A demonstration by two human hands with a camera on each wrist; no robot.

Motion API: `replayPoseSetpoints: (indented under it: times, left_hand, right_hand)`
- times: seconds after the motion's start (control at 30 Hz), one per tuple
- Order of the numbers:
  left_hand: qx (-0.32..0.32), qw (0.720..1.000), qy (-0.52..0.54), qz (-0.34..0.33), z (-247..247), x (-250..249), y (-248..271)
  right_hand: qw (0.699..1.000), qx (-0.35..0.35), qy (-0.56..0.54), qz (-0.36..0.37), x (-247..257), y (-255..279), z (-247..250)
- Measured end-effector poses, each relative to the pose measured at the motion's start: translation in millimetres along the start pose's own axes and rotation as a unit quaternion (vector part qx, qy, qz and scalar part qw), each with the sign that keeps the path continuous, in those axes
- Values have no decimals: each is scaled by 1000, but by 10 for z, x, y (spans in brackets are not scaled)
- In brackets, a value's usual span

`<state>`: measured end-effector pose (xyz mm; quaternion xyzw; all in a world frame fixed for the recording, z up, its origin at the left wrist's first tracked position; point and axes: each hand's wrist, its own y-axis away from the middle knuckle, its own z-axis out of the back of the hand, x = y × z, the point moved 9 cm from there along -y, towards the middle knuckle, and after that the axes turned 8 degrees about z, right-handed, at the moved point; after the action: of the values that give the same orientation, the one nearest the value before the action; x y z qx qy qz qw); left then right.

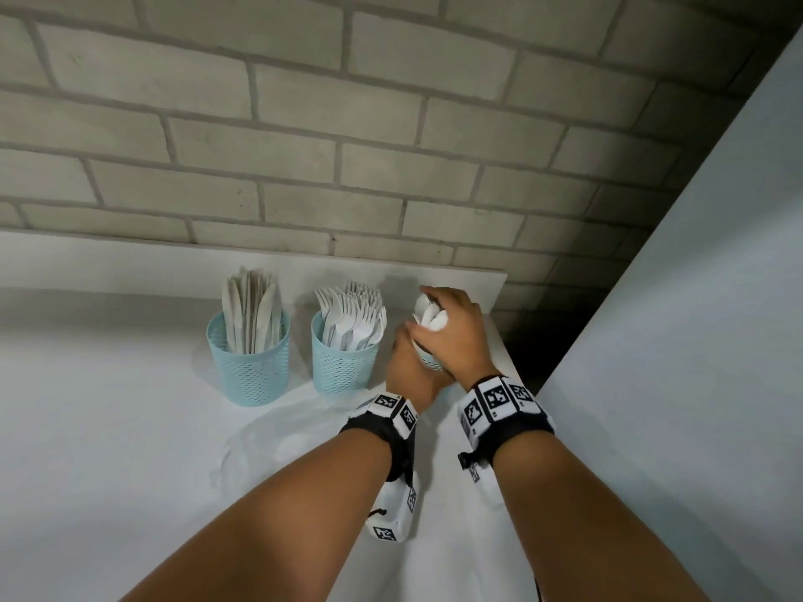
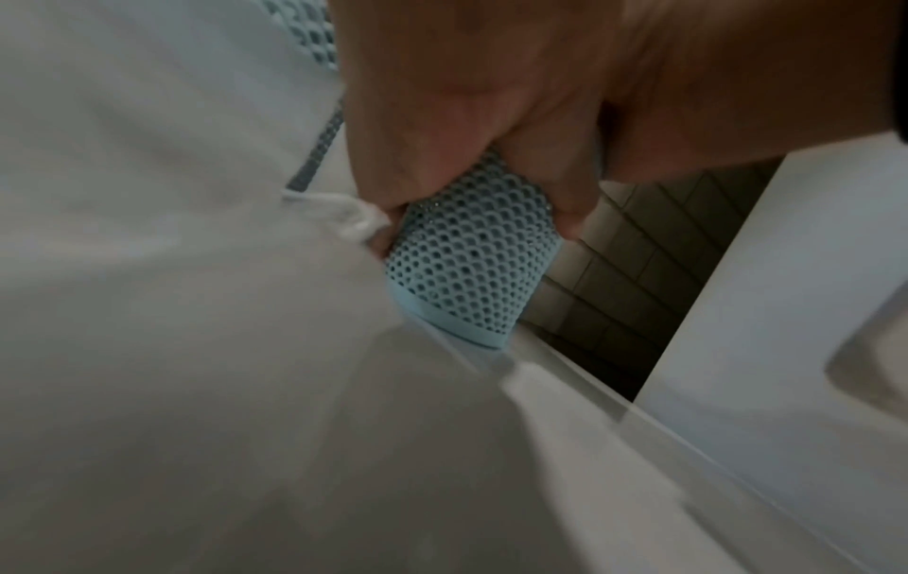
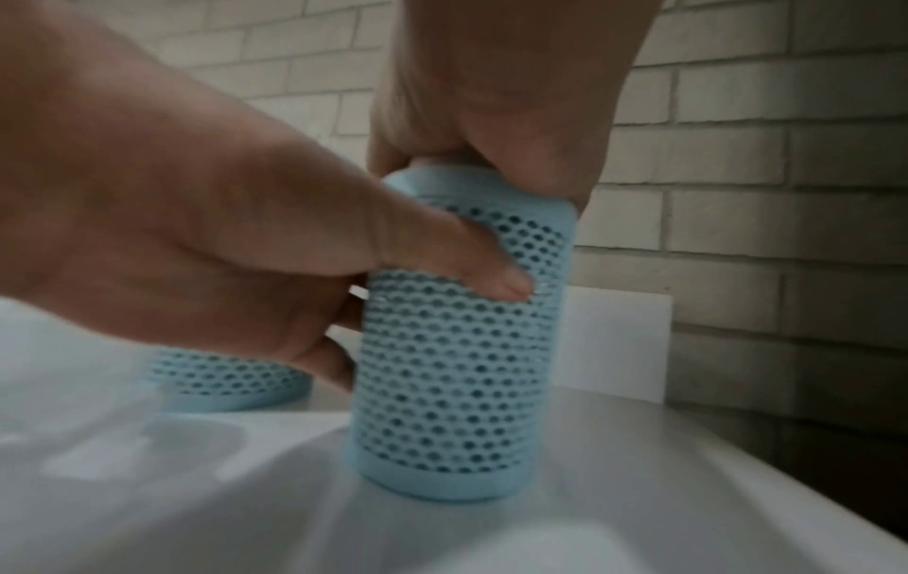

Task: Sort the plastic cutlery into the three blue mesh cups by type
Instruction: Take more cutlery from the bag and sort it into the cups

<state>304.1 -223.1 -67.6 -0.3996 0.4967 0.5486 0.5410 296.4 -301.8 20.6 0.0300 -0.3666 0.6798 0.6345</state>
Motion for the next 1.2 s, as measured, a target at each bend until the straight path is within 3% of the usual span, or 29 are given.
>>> replayPoseSetpoints:
  times: [0.13,0.3,0.43,0.57,0.7,0.9,1.0,1.03,1.13,1.2]
  left_hand:
    - [-16,1000,12,-21,37,-59,-9]
    - [-6,1000,-5,-26,34,-37,-53]
    - [7,1000,15,-20,10,-40,-78]
    - [11,1000,13,-16,23,47,-160]
    - [29,999,-4,-22,16,27,-165]
    - [27,999,-40,-22,17,27,-171]
    - [25,997,-70,-35,18,-1,-162]
    - [23,997,-67,-38,26,-3,-163]
    - [-5,997,-64,-39,90,-12,-159]
    - [-9,996,-71,-50,86,-27,-163]
  right_hand:
    - [999,-18,24,-37,-149,-55,88]
    - [1000,11,5,20,72,-92,-74]
    - [996,-75,-43,-18,-38,-121,116]
    - [985,-163,-47,11,27,-118,347]
    - [996,-69,-57,16,22,-162,210]
    - [993,38,-98,-51,-153,-169,34]
    - [984,132,-120,-10,40,-178,-132]
    - [985,130,-111,-11,47,-195,-126]
    - [998,20,-29,-43,-63,-239,75]
    - [1000,6,-7,-2,2,-217,59]
